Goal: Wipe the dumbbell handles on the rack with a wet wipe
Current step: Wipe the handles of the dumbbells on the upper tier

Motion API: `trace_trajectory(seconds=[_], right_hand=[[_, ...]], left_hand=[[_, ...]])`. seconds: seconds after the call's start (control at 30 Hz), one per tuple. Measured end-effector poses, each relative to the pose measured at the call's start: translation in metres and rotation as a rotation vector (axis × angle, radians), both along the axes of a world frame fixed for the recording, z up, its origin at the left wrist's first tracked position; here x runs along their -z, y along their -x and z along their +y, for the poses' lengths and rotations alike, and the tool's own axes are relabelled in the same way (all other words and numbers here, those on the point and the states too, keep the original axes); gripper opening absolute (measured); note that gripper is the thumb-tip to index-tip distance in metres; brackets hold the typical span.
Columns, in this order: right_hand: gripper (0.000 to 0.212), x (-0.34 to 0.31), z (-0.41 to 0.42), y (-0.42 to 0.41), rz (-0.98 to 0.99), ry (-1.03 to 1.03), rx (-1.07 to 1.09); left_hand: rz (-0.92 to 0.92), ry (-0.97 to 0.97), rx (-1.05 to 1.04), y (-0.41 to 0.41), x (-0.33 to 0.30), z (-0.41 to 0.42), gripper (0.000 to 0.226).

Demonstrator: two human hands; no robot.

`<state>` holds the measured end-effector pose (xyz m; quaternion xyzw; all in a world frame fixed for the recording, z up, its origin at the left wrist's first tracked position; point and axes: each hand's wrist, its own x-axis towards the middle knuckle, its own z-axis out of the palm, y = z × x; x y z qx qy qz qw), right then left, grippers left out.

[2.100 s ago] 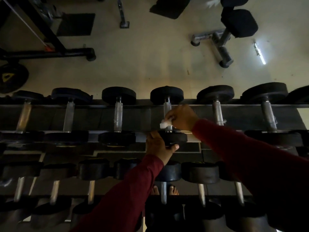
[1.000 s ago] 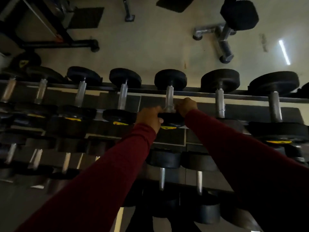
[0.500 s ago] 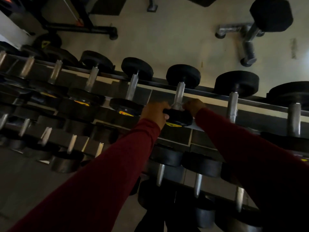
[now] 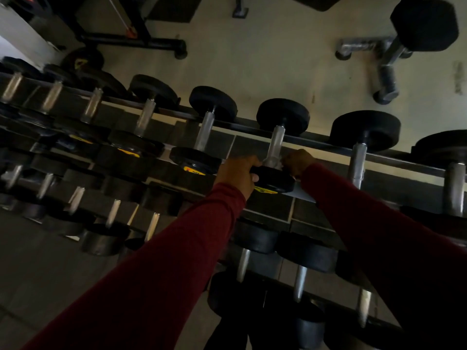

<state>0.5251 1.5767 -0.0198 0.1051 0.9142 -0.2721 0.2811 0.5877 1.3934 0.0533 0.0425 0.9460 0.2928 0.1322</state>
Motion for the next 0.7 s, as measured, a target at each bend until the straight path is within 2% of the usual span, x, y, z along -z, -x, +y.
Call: trace_trajectory(seconds=[0.1, 0.2, 0.3, 0.33, 0.43, 0.6, 0.7], right_hand=[[0.023, -0.003, -0.002, 0.000, 0.000, 0.029, 0.058], [0.025, -0.019, 0.002, -0.004, 0.086, -0.106, -0.006], [0.017, -0.025, 0.002, -0.009, 0.154, 0.046, 0.067], [0.019, -0.028, -0.002, -0.010, 0.189, 0.087, 0.065], [0.036, -0.026, -0.021, -0.001, 0.230, -0.031, 0.015], [0.043, -0.019, -0.049, 0.015, 0.282, -0.058, 0.039], [0.044, -0.026, -0.044, 0.016, 0.228, -0.081, 0.002]], left_hand=[[-0.006, -0.010, -0.005, 0.001, 0.000, -0.001, 0.033], [-0.017, -0.038, -0.024, -0.001, 0.004, -0.002, 0.033], [-0.020, -0.093, -0.079, -0.004, 0.007, -0.002, 0.034], [-0.019, -0.106, -0.098, -0.005, 0.008, -0.003, 0.034], [-0.015, -0.078, -0.191, -0.003, 0.012, -0.008, 0.028], [-0.065, -0.026, -0.240, 0.002, 0.012, -0.013, 0.033], [-0.094, -0.030, -0.241, 0.006, 0.013, -0.015, 0.031]])
